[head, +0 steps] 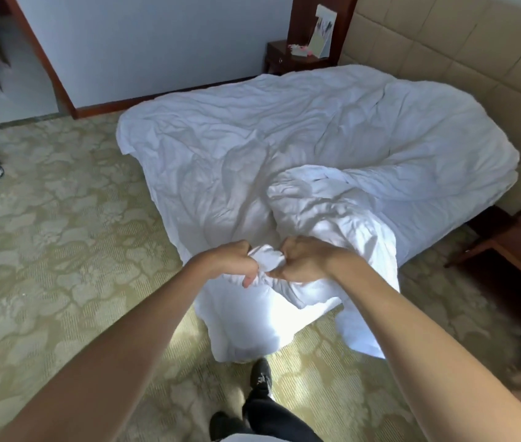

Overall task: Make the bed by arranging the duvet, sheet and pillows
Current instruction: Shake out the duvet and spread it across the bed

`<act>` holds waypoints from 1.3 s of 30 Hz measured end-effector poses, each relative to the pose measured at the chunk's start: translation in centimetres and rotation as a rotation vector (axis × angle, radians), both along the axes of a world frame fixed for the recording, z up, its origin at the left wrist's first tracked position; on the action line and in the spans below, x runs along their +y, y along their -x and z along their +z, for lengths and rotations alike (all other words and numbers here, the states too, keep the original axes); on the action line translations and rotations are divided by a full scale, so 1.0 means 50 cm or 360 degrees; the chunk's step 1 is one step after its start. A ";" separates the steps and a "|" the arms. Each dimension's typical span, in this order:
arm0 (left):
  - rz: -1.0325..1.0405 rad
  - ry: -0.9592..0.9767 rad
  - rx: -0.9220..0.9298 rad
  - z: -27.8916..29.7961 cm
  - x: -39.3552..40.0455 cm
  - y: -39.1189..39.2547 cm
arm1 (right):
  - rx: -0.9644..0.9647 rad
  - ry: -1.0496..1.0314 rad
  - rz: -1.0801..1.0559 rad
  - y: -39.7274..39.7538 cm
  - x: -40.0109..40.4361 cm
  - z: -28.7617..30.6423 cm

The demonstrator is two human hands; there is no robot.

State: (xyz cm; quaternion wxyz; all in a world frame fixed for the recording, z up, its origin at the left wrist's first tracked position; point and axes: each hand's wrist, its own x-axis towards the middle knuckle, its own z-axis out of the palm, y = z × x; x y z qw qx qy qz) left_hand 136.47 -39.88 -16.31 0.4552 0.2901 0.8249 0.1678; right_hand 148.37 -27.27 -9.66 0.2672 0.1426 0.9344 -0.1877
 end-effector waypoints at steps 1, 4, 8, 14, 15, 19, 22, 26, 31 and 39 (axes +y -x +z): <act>-0.0032 0.0037 -0.0001 -0.013 0.001 -0.007 | -0.0067 -0.0045 0.0034 0.001 -0.001 -0.004; -0.0161 0.0168 0.0012 -0.038 0.006 -0.016 | -0.0180 -0.0010 0.0132 0.002 -0.003 -0.017; -0.0168 0.0144 0.0183 -0.059 -0.009 0.008 | -0.0176 0.0229 0.0247 0.006 0.013 -0.029; 0.0007 0.0316 0.0291 -0.078 0.021 -0.011 | 0.0143 0.0542 0.0081 -0.024 0.124 -0.036; 0.0035 0.0284 0.0300 -0.082 0.051 -0.026 | 0.0137 0.0545 0.0085 -0.039 0.155 -0.038; 0.0064 0.0137 0.0250 -0.078 0.181 -0.102 | -0.0003 0.0472 0.0115 -0.098 0.286 -0.043; 0.0045 0.0106 0.0194 -0.072 0.253 -0.134 | -0.0034 0.0416 0.0102 -0.129 0.377 -0.054; 0.0028 0.0197 0.0186 -0.069 0.316 -0.146 | -0.0018 0.0393 0.0100 -0.145 0.467 -0.079; 0.0069 0.0207 0.0180 -0.063 0.391 -0.122 | 0.0010 0.0364 0.0068 -0.112 0.556 -0.101; 0.0077 0.0159 0.0172 -0.166 0.587 -0.031 | -0.0054 0.0184 0.0050 0.011 0.745 -0.173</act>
